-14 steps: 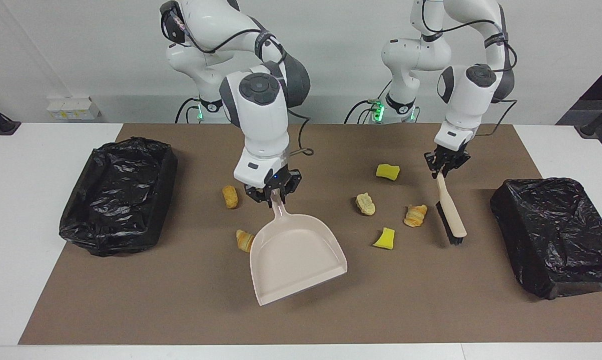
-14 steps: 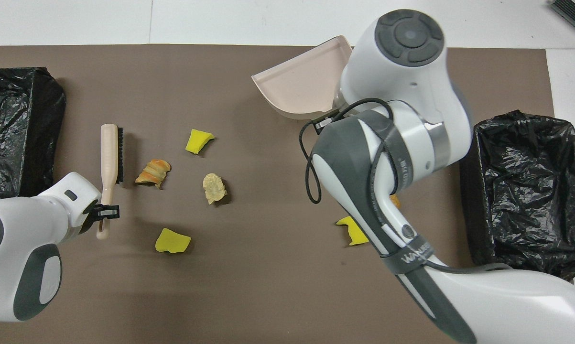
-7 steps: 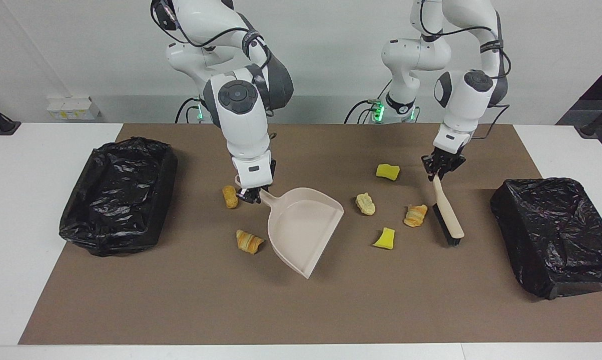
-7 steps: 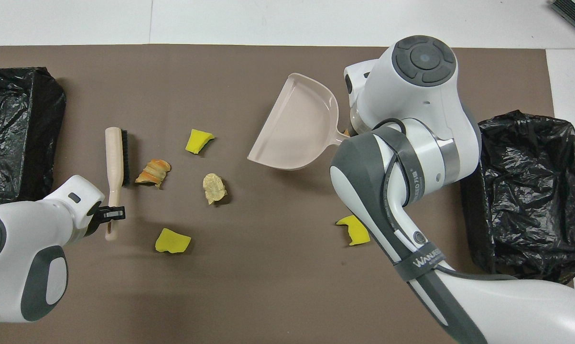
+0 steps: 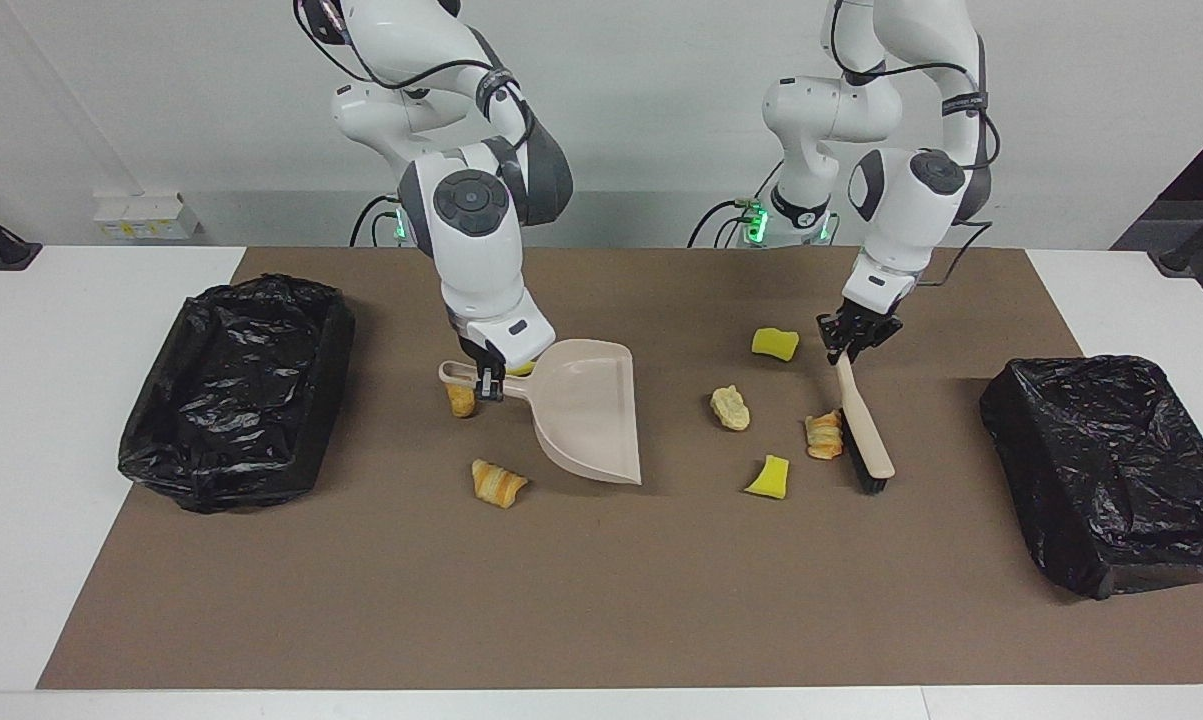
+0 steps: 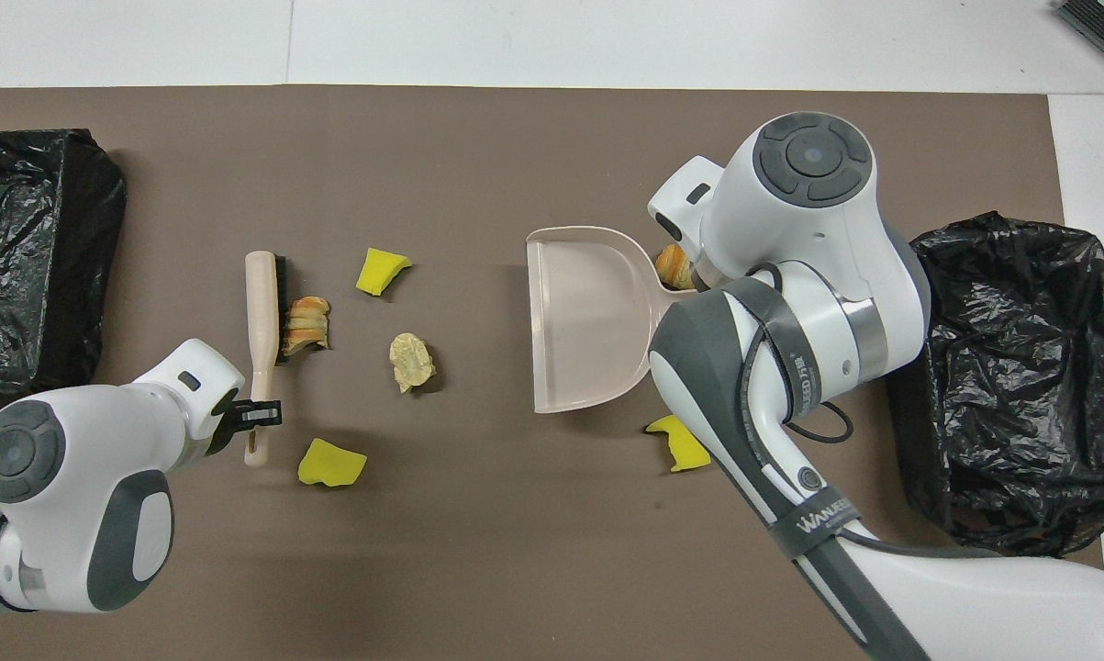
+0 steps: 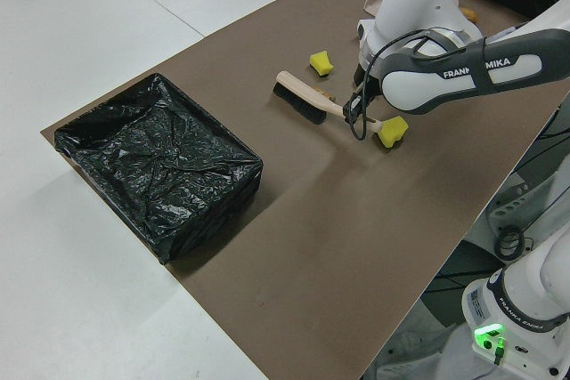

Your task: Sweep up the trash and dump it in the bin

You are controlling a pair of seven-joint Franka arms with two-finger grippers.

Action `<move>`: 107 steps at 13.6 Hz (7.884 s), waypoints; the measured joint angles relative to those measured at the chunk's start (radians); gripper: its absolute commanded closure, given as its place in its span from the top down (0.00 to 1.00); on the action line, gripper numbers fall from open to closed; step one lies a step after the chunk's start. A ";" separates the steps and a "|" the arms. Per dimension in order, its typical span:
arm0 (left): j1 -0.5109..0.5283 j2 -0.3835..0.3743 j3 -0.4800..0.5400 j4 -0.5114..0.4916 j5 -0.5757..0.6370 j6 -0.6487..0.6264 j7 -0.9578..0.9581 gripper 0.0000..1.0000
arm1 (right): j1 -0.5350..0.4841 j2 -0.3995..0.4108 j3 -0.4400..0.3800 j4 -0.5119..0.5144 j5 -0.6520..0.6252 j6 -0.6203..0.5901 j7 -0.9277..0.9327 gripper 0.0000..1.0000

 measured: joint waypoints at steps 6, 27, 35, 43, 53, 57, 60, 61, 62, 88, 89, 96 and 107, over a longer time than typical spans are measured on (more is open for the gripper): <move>-0.112 0.045 -0.003 0.028 -0.004 0.009 -0.093 0.00 | 0.001 0.000 0.001 -0.067 -0.002 0.065 0.003 0.00; -0.512 0.206 -0.028 0.270 -0.375 0.014 -0.289 0.00 | 0.035 0.000 0.000 -0.268 0.024 0.312 0.210 0.00; -0.447 0.055 0.008 0.351 -0.342 -0.257 -0.440 0.00 | 0.035 0.000 0.001 -0.270 0.028 0.321 0.210 0.00; -0.392 -0.035 0.009 0.279 -0.081 -0.546 -1.021 0.00 | 0.037 0.001 0.003 -0.273 0.029 0.339 0.191 0.00; -0.388 -0.039 -0.003 0.160 -0.067 -0.588 -1.444 0.00 | 0.037 0.002 0.003 -0.274 0.029 0.344 0.184 0.00; -0.388 -0.006 -0.002 0.141 -0.125 -0.427 -1.268 0.00 | 0.037 0.002 0.003 -0.274 0.029 0.345 0.184 0.00; -0.388 0.033 -0.002 0.147 -0.163 -0.311 -1.156 0.00 | 0.037 0.002 0.003 -0.274 0.029 0.345 0.184 0.00; -0.387 0.048 -0.001 0.162 -0.171 -0.279 -1.125 0.00 | 0.037 0.002 0.003 -0.274 0.029 0.345 0.184 0.00; -0.387 0.068 0.000 0.188 -0.176 -0.250 -1.093 0.00 | 0.037 0.002 0.003 -0.274 0.029 0.345 0.184 0.00; -0.459 0.204 -0.067 0.556 -0.197 -0.302 -0.745 0.00 | 0.036 0.002 0.002 -0.271 0.032 0.341 0.215 0.00; -0.459 0.204 -0.068 0.556 -0.196 -0.312 -0.747 0.00 | 0.036 0.002 0.002 -0.271 0.032 0.341 0.215 0.00; -0.350 0.229 -0.045 0.492 -0.172 -0.407 -0.572 0.00 | 0.057 0.002 0.004 -0.270 0.032 0.342 0.219 0.00; -0.431 0.287 -0.066 0.451 -0.202 -0.347 -0.405 0.00 | 0.058 0.002 0.003 -0.271 0.032 0.342 0.224 0.00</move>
